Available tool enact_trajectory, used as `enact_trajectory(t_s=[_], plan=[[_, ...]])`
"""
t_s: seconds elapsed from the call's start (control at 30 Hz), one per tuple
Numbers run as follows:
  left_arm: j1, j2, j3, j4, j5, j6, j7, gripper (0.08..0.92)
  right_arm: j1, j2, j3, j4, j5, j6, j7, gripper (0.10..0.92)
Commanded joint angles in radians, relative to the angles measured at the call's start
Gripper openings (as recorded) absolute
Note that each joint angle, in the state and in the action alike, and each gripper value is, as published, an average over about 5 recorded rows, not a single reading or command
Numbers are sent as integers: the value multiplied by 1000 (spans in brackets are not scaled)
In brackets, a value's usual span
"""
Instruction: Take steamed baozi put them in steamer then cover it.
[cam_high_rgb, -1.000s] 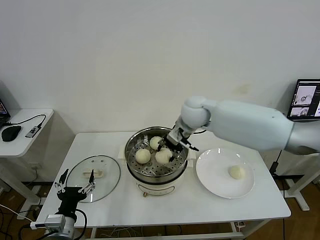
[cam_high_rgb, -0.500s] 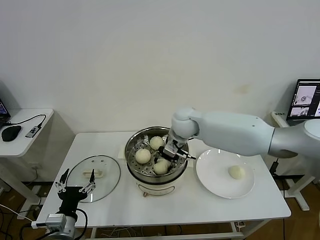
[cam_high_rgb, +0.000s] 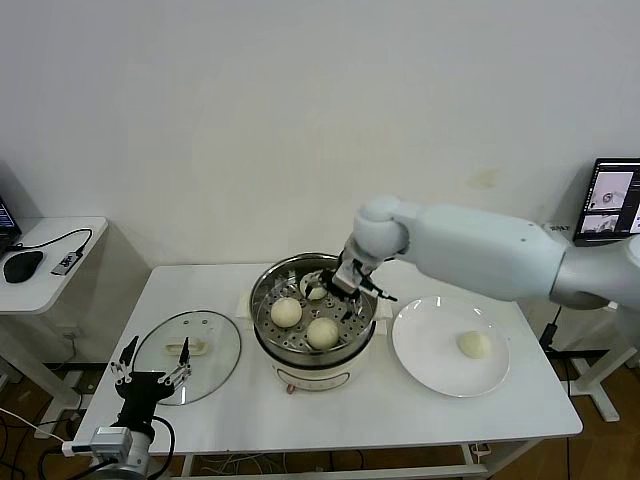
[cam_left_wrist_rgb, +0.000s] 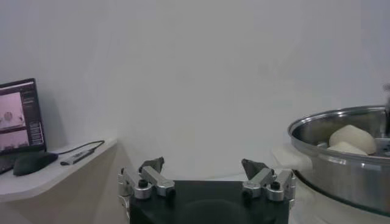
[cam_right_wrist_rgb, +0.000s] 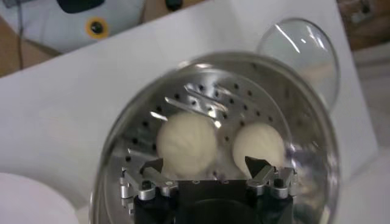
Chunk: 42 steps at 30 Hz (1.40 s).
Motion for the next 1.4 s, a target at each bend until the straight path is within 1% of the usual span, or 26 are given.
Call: enact_trajectory(t_s=[0.03,0.13,0.2,0.23,0.3,0.47,0.67,0.8,0.97,1.4], plan=[[-3,9,3,-2,0,1,1,823,75,-192,49,74,168,-408,6,823],[-6,13,6,-1,-1,0,2,823,83,-276,60,143,240,-643,39,823],[-8,17,10,0,-1,0,3,823,80,-338,66,181,257,-724,53,823],[-9,18,11,1,-1,0,3,823,75,-367,69,195,253,-732,52,823],[-12,20,15,2,-1,-1,4,823,55,-430,73,215,226,-726,40,823],[-19,22,26,4,-1,-1,4,823,-46,-562,97,220,130,-646,-10,823],[-21,22,34,4,1,0,4,823,-260,-634,271,163,24,-530,-103,823],[-16,24,35,3,3,0,4,823,-443,-637,430,79,-44,-481,-140,823],[-15,26,33,3,6,2,4,823,-599,-594,567,-42,-117,-414,-150,823],[-5,21,20,3,13,4,5,823,-674,-396,646,-253,-237,-331,-129,823]])
